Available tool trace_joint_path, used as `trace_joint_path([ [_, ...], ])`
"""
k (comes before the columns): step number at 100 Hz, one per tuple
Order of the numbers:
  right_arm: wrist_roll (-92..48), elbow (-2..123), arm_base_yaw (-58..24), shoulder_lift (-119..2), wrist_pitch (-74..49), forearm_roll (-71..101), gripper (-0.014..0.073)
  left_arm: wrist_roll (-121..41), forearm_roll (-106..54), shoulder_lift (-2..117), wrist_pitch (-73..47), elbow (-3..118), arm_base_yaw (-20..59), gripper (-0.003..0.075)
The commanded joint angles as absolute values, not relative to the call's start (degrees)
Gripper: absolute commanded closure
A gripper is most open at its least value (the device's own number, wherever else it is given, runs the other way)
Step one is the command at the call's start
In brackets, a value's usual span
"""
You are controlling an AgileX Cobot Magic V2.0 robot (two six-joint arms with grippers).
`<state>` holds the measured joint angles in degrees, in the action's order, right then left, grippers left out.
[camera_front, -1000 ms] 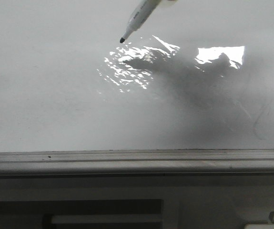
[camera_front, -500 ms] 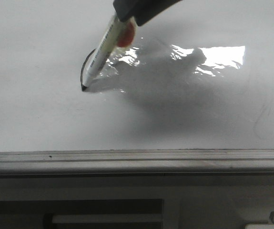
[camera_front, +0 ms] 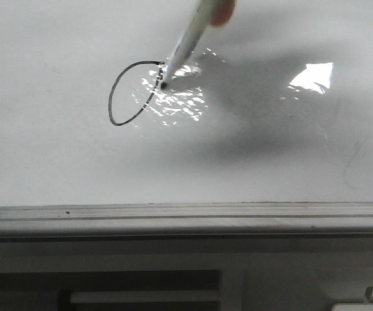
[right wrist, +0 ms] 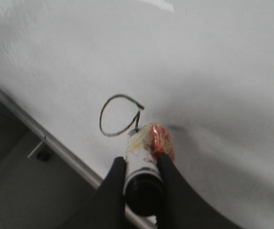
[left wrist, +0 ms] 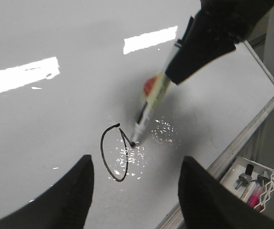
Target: Write number 9 on whiteboard
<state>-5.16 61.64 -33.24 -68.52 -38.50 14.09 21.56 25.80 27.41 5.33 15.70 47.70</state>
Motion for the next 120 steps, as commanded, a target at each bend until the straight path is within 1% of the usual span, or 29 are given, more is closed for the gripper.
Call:
trace_joint_path([
  [1,-5.1,58.7,-34.2,-68.2,-37.3,13.2,0.0644,22.2,24.9,27.6,9.5,17.3,47.6,0.0345],
  [13,-5.0,56.8,-36.8,-67.8,-35.6,13.9,0.0643,22.2,24.9,27.7,9.2,17.3,47.6,0.0345],
  [24,-5.0,57.9,-39.1,-66.9,-34.5,14.9,0.0644,22.2,24.9,28.0,9.4,17.3,47.6,0.0345],
  [36,-5.0,59.4,-42.0,-65.6,-34.1,15.6,0.0644,22.2,25.5,30.9,9.9,17.2,49.0,0.0345],
  [45,-3.8,59.8,-43.8,-65.6,-34.3,15.7,0.0643,22.2,26.7,35.1,12.4,17.2,50.8,0.0345],
  [58,-2.8,59.8,-45.3,-65.6,-34.4,15.8,0.0643,22.2,30.7,44.3,16.1,17.2,53.2,0.0345],
  [80,-1.0,59.8,-45.8,-65.6,-37.1,18.8,0.0644,21.9,27.7,56.8,31.2,17.3,53.5,0.0345],
  [90,-1.0,59.8,-45.8,-65.6,-38.3,20.2,0.0643,21.6,26.2,60.6,32.2,17.3,53.5,0.0345],
  [105,0.0,59.8,-45.8,-65.6,-39.2,20.6,0.0643,21.6,26.1,63.2,34.2,17.3,53.5,0.0346],
  [115,0.3,59.8,-45.8,-65.6,-39.5,20.7,0.0644,21.6,24.4,63.6,35.3,17.3,53.5,0.0386],
  [120,0.3,59.8,-45.8,-65.6,-39.7,20.7,0.0644,21.6,23.2,63.6,35.2,17.3,53.5,0.0434],
])
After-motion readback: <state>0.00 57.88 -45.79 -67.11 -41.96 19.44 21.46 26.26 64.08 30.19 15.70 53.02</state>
